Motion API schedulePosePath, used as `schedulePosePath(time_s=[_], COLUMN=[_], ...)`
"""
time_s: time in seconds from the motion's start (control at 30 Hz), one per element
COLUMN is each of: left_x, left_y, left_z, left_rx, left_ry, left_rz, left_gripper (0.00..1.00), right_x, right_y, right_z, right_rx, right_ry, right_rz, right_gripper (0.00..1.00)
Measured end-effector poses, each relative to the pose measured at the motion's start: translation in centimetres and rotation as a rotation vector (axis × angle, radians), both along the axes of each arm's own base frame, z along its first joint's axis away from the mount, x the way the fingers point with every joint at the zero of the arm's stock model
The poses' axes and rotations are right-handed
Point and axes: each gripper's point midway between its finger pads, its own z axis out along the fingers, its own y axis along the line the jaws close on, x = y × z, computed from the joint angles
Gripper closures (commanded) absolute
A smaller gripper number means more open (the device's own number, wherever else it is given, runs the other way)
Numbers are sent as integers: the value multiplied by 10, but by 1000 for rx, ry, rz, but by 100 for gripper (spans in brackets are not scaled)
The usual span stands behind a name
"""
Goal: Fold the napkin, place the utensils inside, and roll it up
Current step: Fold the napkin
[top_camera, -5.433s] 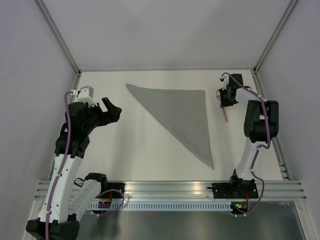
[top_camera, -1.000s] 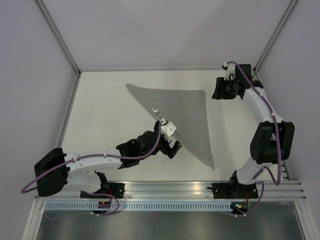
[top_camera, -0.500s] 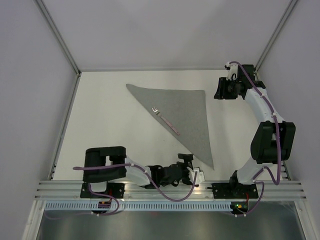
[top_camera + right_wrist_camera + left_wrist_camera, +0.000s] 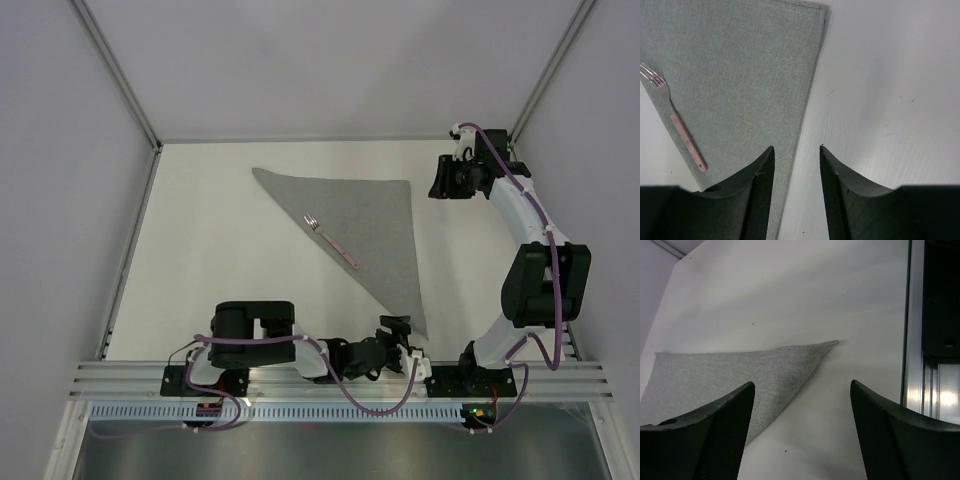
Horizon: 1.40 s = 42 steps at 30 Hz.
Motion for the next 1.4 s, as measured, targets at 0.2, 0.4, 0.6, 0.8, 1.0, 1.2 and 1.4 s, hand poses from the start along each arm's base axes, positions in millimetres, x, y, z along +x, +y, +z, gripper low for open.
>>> schedulePosePath(time_s=[0.2,0.4,0.6,0.8,1.0,1.2,1.4], left_x=[-1,-1,-1,4,11,18,20], left_y=[-9,-19,-25,-25,-24,-27,-26], left_z=[-9,-11,-13,-15,-19,-19,-22], left_rx=[8,-7,-15,-15,-5,-12,-20], left_ry=[3,2,2,3,16,47,98], left_rz=[-9,-12,-12,-3,16,37,56], left_gripper=[36,39,48,55,74,92,98], right_x=[0,0,0,0,0,0,0], right_y=[0,0,0,0,0,0,0], right_z=[0,0,0,0,0,0,-2], right_rx=[0,0,0,0,0,0,0], right_ry=[0,0,0,0,0,0,5], right_rz=[0,0,-1,0,0,0,0], right_gripper=[55,57,59,60,61,61,61])
